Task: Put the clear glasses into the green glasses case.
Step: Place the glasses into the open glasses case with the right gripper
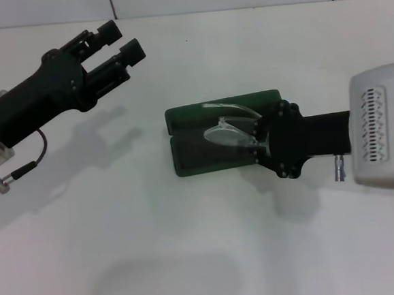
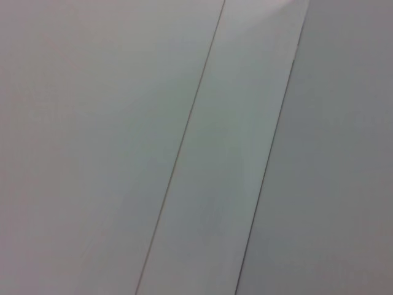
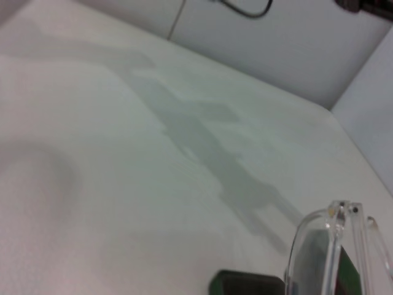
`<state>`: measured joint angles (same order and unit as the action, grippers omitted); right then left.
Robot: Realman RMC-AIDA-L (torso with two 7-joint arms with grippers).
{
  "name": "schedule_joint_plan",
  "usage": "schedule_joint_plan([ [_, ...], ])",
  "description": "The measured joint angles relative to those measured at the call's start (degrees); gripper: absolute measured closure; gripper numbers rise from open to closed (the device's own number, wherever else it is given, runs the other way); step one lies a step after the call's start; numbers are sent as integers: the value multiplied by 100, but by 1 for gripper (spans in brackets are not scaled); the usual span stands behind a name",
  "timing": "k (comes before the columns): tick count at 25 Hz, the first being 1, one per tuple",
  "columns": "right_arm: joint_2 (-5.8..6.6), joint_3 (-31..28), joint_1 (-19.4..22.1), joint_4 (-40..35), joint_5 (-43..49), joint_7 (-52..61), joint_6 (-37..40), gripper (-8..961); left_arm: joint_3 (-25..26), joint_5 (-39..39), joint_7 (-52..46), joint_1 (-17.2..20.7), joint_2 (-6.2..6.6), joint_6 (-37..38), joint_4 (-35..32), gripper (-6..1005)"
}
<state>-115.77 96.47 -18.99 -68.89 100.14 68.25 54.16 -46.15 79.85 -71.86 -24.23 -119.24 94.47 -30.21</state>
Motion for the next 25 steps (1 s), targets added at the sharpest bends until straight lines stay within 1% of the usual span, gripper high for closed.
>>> schedule_joint_plan([
  [5, -9, 352, 9, 9, 76, 16, -671, 833, -24, 7, -8, -71, 20, -194, 4, 303],
  [9, -8, 797, -24, 39, 180, 28, -1247, 833, -27, 64, -24, -152, 28, -327, 8, 303],
  [12, -13, 1083, -42, 52, 424, 123, -1654, 833, -25, 164, -28, -238, 28, -351, 15, 302],
  [21, -22, 1544, -113, 45, 673, 249, -2239, 832, 0, 233, 18, -288, 40, -427, 4, 303],
  [25, -24, 1608, -119, 4, 711, 329, -2365, 832, 9, 234, -16, -329, 75, -437, -4, 303],
])
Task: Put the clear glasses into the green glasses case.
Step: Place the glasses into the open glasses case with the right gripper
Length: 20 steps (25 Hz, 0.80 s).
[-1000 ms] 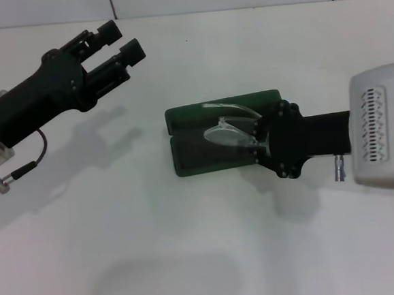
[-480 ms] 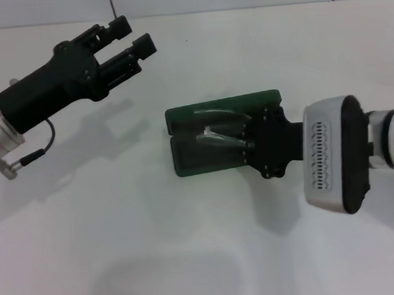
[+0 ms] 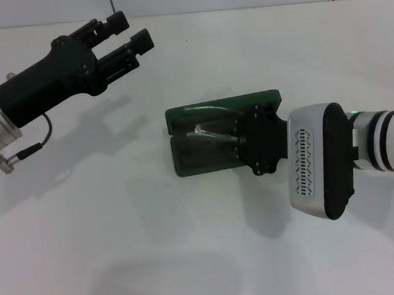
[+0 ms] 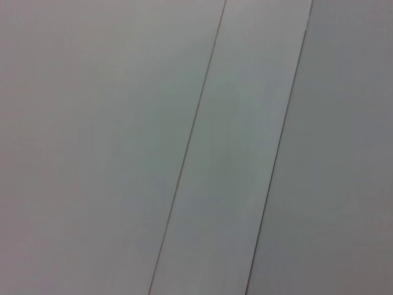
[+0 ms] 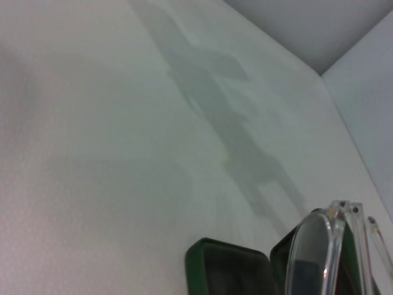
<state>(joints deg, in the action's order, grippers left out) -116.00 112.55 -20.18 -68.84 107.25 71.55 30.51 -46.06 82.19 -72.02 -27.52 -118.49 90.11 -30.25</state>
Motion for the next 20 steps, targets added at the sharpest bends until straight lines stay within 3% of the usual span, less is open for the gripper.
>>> schedule_joint_plan([
  [7, -1, 10, -55, -15, 740, 622, 2, 832, -13, 0, -12, -48, 6, -43, 8, 302],
  [20, 0, 8, -65, -19, 836, 713, -10, 832, -33, -1, -12, -105, 1, -55, 11, 303],
])
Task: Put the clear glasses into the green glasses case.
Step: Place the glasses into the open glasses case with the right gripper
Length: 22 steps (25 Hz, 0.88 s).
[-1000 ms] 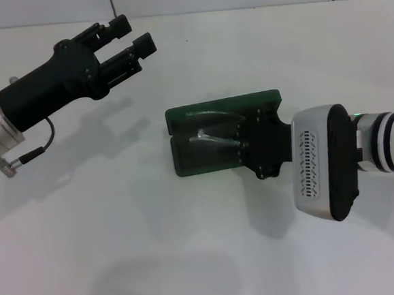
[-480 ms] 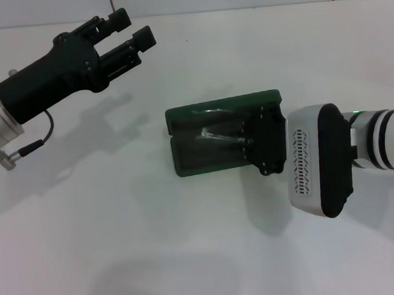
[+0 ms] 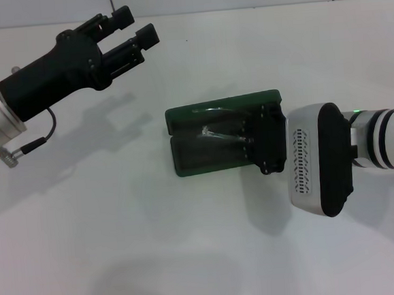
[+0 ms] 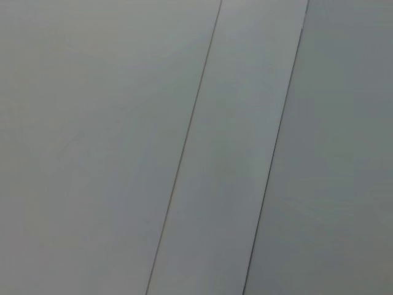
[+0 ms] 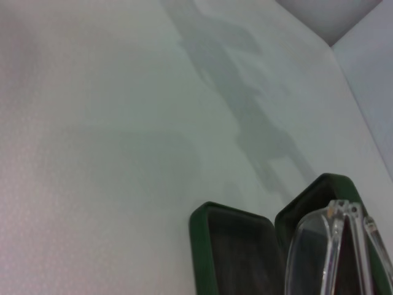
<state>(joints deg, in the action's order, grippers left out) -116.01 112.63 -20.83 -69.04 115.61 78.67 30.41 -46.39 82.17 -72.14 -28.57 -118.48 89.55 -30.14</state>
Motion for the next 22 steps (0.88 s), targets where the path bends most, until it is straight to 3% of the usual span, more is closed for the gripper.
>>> schedule_joint_plan([
  [9, 0, 17, -59, 38, 33, 5, 10, 832, -2, 0, 47, 1, -18, -13, 0, 302],
  [20, 3, 8, 13, -17, -191, 16, 146, 700, -1, 0, 36, 16, -8, -18, 7, 302],
  [22, 13, -158, 42, -66, -375, 17, 305, 631, -1, 0, 24, 29, -4, -18, 9, 302],
])
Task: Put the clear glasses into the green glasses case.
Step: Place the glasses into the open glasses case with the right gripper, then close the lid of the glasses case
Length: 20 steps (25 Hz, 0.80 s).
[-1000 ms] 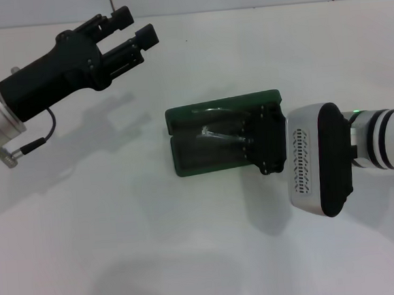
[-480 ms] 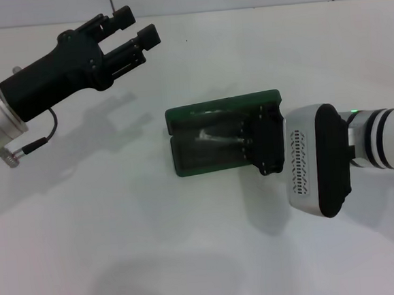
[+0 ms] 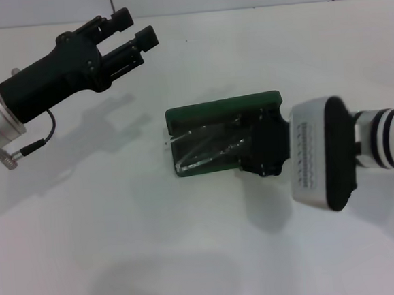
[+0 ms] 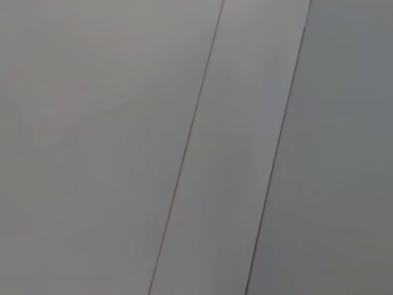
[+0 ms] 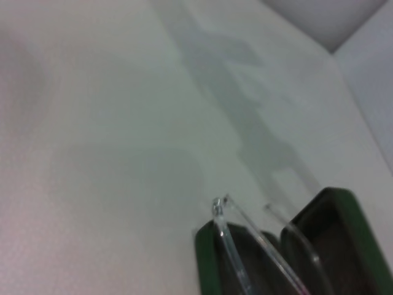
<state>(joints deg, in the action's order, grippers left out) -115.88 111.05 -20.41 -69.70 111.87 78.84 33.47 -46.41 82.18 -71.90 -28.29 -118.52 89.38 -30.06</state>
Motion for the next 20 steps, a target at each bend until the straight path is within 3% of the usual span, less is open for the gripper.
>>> schedule_joint_plan([
  [4, 20, -756, 19, -70, -415, 0, 1012, 493, 1, 0, 7, 2, 3, 0, 0, 303],
  [7, 19, -1378, 20, -66, -549, 0, 1790, 488, 1, 0, 21, -22, 4, -12, 0, 303],
  [14, 23, -2146, 7, 175, -1042, -23, 2617, 486, 9, 0, 25, -34, 5, -66, 0, 302],
  [17, 32, -2786, -340, 832, -1758, -222, 3627, 486, 3, 0, 27, -52, 1, -68, 0, 302],
  [20, 29, -3150, -1002, 1871, -2118, -400, 4434, 486, 1, 0, 33, -73, -11, -70, 0, 302],
])
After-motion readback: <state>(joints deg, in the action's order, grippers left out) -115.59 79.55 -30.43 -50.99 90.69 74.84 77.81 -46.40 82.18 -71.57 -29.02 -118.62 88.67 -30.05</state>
